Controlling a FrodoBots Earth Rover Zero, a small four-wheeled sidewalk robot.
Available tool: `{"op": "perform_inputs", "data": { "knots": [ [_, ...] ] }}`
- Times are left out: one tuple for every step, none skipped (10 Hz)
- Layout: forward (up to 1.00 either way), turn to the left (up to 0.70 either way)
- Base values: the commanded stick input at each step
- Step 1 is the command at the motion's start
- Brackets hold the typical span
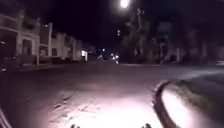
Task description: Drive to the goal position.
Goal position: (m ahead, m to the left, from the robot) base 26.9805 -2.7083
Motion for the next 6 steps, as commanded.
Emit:
{"op": "perform_inputs", "data": {
  "knots": [
    [0.7, 0.0],
    [0.7, 0.0],
    [0.7, 0.0],
    [0.7, 0.0],
    [0.7, 0.0],
    [0.7, 0.0]
  ]
}}
